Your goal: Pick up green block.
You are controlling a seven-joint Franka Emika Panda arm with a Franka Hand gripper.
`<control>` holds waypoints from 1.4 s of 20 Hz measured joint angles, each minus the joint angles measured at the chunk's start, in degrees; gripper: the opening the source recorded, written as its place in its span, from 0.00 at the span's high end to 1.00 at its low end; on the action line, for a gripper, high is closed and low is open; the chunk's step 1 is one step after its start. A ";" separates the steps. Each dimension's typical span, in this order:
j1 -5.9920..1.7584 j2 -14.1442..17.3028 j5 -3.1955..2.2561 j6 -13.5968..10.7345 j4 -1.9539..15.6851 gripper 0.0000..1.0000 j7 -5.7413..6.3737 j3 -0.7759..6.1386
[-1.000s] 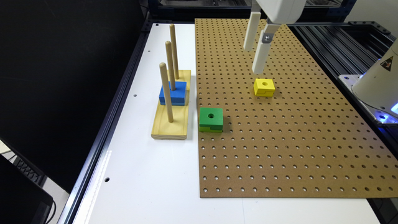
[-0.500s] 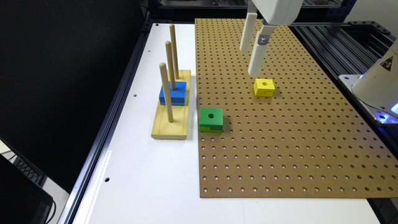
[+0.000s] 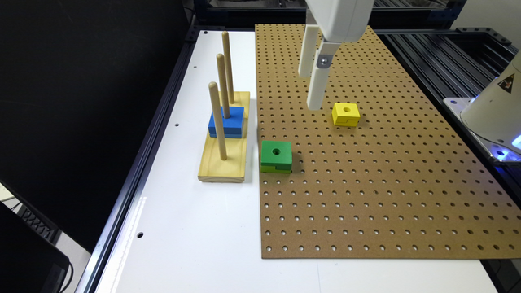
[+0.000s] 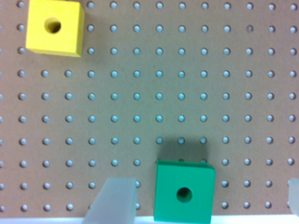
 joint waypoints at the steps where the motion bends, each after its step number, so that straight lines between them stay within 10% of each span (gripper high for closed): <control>1: -0.03 0.54 -0.02 0.46 0.00 0.00 0.00 0.00; 28: -0.56 8.59 -0.80 7.35 0.00 0.00 0.00 -0.08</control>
